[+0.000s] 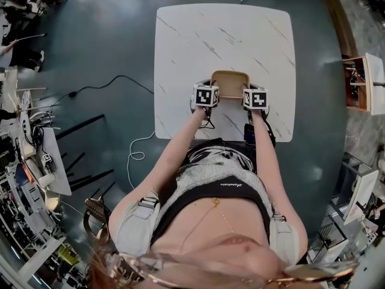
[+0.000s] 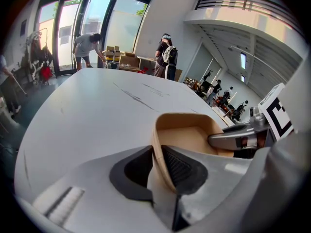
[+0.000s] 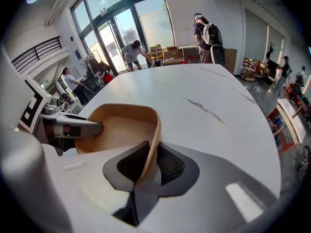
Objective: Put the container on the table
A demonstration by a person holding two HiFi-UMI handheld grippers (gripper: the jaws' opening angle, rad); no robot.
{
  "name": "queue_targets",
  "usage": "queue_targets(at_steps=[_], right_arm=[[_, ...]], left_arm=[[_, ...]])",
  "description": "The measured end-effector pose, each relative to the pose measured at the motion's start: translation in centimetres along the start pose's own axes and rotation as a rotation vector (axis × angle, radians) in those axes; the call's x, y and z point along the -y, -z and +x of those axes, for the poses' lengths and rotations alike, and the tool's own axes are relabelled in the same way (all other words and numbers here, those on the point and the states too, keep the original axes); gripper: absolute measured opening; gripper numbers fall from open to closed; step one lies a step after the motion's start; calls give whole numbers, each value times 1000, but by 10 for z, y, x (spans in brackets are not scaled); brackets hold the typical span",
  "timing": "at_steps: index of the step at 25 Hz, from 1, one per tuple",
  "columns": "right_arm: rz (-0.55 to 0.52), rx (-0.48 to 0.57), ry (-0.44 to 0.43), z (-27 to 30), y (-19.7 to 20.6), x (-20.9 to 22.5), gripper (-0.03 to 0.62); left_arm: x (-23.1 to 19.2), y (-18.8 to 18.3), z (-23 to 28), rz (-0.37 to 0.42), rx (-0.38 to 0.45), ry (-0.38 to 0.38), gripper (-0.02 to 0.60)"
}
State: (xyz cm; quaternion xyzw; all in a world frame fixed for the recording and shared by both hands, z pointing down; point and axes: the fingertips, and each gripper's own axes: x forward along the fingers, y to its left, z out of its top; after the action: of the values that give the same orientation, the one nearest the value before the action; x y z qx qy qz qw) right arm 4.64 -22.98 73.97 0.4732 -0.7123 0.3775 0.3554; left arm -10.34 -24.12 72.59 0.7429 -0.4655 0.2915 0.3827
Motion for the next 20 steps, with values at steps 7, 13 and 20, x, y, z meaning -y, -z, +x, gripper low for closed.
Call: queue_targets(at_steps=[7,13,20], right_arm=[[34,-2,-81,-4,-3,-3,164],[8,106,-114,-32,-23,-2,179],[-14,195,-153,-58,-36,-4,176]], left_arm=[[5,1,5,7,-24,59,145],[2,-21,-24,4,74,47,155],[14,-44,-52,52,177,61,156]])
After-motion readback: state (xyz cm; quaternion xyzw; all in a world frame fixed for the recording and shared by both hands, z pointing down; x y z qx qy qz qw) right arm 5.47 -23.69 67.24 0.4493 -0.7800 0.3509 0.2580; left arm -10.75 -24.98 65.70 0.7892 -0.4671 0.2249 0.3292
